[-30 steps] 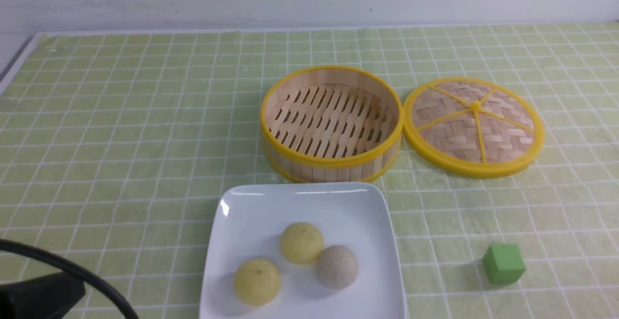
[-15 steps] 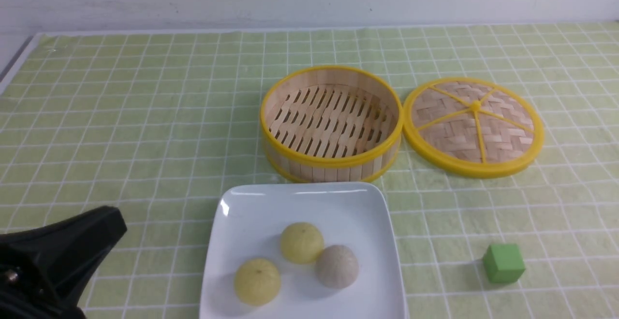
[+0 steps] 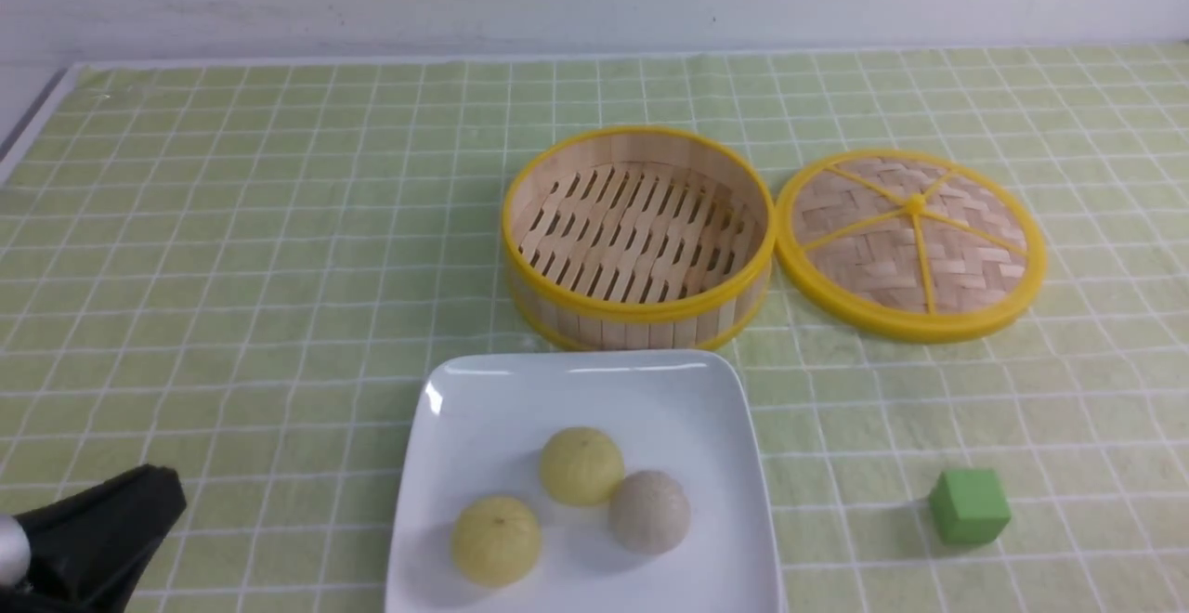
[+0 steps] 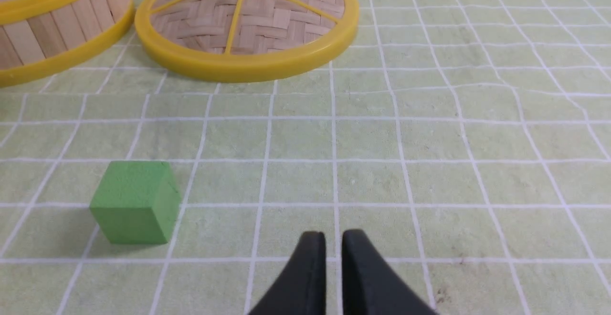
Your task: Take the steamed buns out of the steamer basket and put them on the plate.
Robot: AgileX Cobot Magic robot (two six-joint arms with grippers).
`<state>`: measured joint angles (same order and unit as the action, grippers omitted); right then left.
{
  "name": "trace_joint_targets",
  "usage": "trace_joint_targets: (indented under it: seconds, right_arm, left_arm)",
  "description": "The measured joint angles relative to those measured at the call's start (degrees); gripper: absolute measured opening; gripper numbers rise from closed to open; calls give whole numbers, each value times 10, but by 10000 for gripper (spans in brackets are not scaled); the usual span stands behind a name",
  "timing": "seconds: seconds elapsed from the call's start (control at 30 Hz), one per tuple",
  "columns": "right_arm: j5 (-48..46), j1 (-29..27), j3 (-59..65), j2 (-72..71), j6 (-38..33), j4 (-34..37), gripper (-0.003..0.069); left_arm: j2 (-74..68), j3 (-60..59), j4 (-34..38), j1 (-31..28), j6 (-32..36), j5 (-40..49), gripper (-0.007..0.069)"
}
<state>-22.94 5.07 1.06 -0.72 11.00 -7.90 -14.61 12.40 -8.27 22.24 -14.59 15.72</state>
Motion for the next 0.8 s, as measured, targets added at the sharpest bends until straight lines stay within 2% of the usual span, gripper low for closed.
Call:
trace_joint_targets:
  seconds: [0.1,0.13,0.2,0.3,0.5,0.8]
  right_arm:
    - [-1,0,0,0,0,-1,83]
    - [-1,0,0,0,0,-1,83]
    - [-1,0,0,0,0,-1,90]
    - [-1,0,0,0,0,-1,94]
    - [-1,0,0,0,0,-1,101]
    - [-1,0,0,0,0,-2,104]
  left_arm:
    - [27,-64,20,-75,43,-20,71]
    - [30,-64,20,-80,44,-20,71]
    - [79,-110,14,-134,50,-11,73]
    - [123,-137,5,-170,53,1,73]
    - [152,-140,3,-184,55,48,84]
    - [152,-139,2,-184,57,51,92]
